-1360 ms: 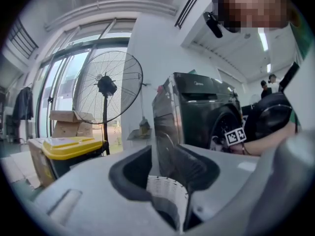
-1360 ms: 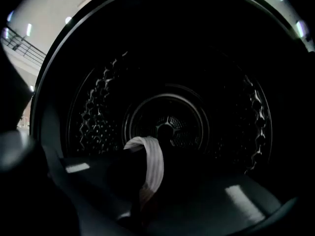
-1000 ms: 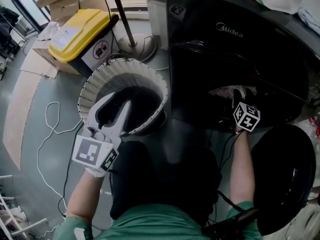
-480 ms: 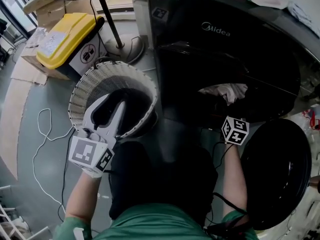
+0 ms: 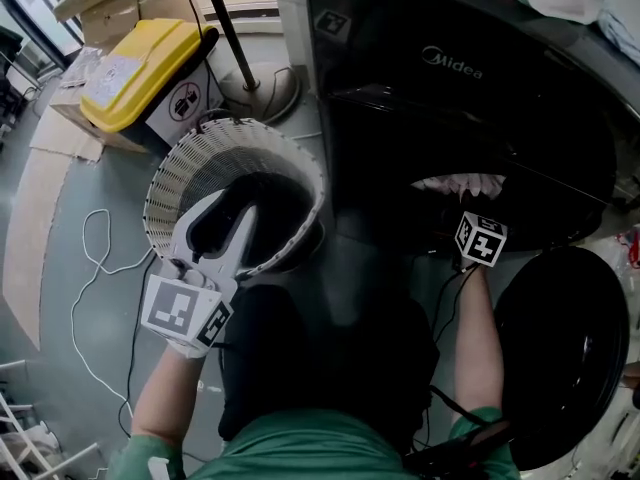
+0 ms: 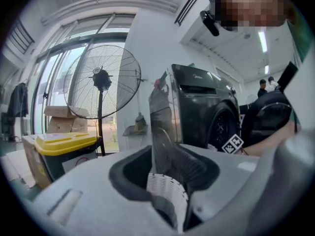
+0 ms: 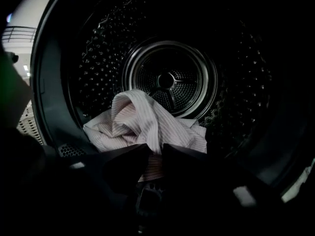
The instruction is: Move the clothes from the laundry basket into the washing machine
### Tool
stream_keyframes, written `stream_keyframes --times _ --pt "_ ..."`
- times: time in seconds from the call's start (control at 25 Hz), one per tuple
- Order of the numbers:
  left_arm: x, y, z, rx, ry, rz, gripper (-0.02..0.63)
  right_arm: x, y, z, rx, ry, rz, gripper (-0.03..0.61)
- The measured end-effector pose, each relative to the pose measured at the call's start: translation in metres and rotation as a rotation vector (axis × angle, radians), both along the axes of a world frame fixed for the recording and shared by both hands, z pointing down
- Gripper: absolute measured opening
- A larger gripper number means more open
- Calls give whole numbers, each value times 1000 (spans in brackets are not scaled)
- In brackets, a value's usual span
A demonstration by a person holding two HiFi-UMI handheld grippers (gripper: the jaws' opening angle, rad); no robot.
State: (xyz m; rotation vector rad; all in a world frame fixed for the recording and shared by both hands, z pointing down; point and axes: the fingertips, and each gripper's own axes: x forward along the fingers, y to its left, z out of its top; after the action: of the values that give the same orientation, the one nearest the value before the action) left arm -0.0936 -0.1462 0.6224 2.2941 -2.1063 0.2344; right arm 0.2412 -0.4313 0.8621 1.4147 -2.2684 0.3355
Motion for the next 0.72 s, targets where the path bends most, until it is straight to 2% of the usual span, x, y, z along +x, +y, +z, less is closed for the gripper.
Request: stream_keyframes --times 0.16,0.28,0.44,0.72 --pt "-3 2 -1 1 -1 -6 146 -4 -19 0 -25 33 -28 94" --pt "-6 0 1 -2 2 -13 146 -1 -21 -9 -33 14 -6 95" --pt "-7 -3 4 4 13 -19 144 7 -4 -25 11 -66 36 127" --pt "-14 -8 -3 44 59 -16 144 14 55 -87 120 -292 77 126"
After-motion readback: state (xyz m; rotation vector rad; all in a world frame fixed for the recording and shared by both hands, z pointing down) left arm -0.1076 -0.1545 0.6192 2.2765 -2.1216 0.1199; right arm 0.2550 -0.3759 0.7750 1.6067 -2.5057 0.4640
